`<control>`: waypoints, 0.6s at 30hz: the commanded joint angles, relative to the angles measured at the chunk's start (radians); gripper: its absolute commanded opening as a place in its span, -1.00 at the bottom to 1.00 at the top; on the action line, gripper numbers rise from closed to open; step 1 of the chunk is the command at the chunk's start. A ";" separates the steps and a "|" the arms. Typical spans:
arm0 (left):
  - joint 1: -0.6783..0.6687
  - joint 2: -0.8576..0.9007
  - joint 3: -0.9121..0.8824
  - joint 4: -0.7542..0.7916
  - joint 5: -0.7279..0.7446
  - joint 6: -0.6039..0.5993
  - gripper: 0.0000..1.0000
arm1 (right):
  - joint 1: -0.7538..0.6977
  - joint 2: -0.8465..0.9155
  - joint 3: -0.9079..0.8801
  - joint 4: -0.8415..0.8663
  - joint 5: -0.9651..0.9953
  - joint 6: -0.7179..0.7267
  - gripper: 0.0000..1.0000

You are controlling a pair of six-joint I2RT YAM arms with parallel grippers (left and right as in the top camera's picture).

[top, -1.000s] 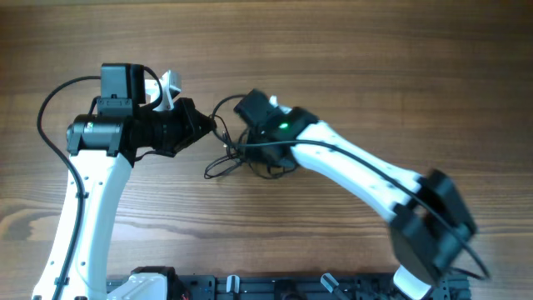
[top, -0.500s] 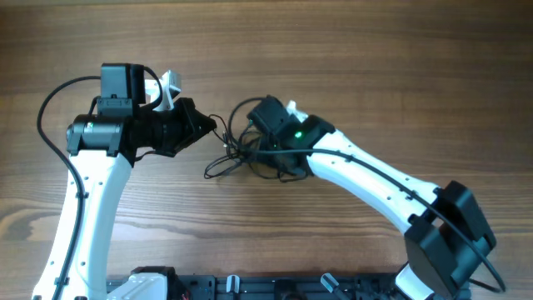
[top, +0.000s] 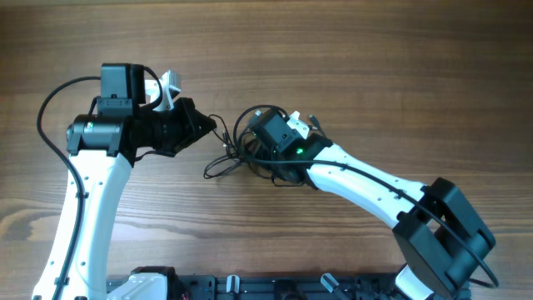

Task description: Untangle cables

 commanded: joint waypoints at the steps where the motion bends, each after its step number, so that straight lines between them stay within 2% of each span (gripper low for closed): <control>1: 0.003 -0.007 -0.001 -0.001 -0.006 -0.003 -0.91 | 0.003 0.015 -0.015 0.009 0.061 0.010 -0.28; 5: 0.003 -0.007 -0.001 -0.001 -0.006 -0.003 -0.91 | 0.003 0.015 -0.015 0.008 0.072 0.003 -0.56; 8: 0.003 -0.007 -0.001 -0.001 -0.006 -0.003 -0.91 | 0.003 0.015 -0.015 0.009 0.072 0.003 -0.91; 13: 0.003 -0.007 -0.001 -0.001 -0.010 -0.003 -0.91 | 0.002 0.004 -0.006 0.022 0.051 -0.089 -0.91; 18: 0.003 -0.007 -0.001 -0.011 -0.122 -0.004 -0.92 | -0.032 -0.128 0.024 0.013 -0.022 -0.226 -0.91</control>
